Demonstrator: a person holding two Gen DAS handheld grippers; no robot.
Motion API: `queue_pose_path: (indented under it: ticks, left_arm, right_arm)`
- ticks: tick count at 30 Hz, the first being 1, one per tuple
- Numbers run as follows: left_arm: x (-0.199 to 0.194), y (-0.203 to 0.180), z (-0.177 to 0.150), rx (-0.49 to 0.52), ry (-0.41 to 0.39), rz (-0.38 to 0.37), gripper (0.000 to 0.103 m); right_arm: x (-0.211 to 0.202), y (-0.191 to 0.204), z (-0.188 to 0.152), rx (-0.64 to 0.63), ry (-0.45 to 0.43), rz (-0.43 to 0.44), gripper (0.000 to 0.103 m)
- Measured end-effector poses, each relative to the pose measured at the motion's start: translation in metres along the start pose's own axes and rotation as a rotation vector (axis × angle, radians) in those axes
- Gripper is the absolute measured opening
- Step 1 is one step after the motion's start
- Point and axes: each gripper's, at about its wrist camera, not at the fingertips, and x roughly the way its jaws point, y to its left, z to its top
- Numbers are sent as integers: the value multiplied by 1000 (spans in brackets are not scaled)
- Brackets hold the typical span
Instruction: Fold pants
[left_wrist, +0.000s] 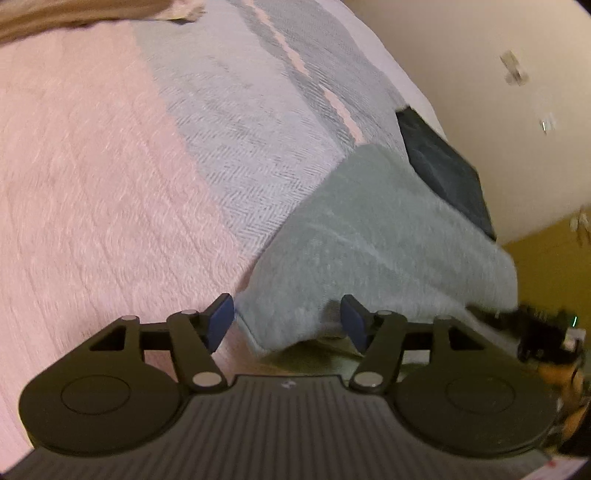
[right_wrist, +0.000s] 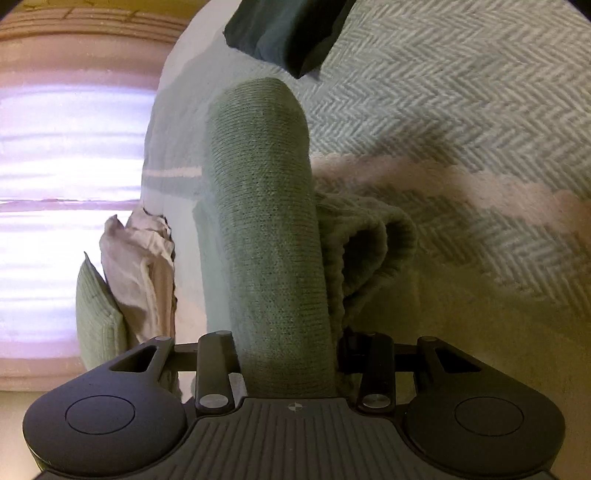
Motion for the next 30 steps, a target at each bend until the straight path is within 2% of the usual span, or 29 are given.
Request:
queue_pose_path:
  ticks: [4,7,11,16,20,23,26,30]
  left_arm:
    - [-5,-4,-4,-27,-18,6,61]
    - [-14,-13,0,-60,-63,-28,61]
    - [-6,-32,-3,-16,-59,-25,61]
    - [-17,-35,-11,8,-71,-9,61]
    - [-32,-29,-31,10,-48,23,62]
    - [-41,-32,-49,29,-39,42,62]
    - [-48,-39,-69,35,-43,51,62]
    - [-65,-58,-102,-9,-77,66,62]
  right_arm:
    - [3,7,-9,-30,-18,-1,37]
    - [6,5,-15,-40,-31,7,37]
    - [-3,-23,-28,88,-84,41,37]
    - [-31,-41,-102,256,-180,57,37]
    - [-32,-62,-153,348,-180,70,41]
    - [-35,-67,-155,277,-177,24,45]
    - [-69,-71,-146,156,-139,-41,47]
    - [-118,-56,-132,-30,-150,-150,48]
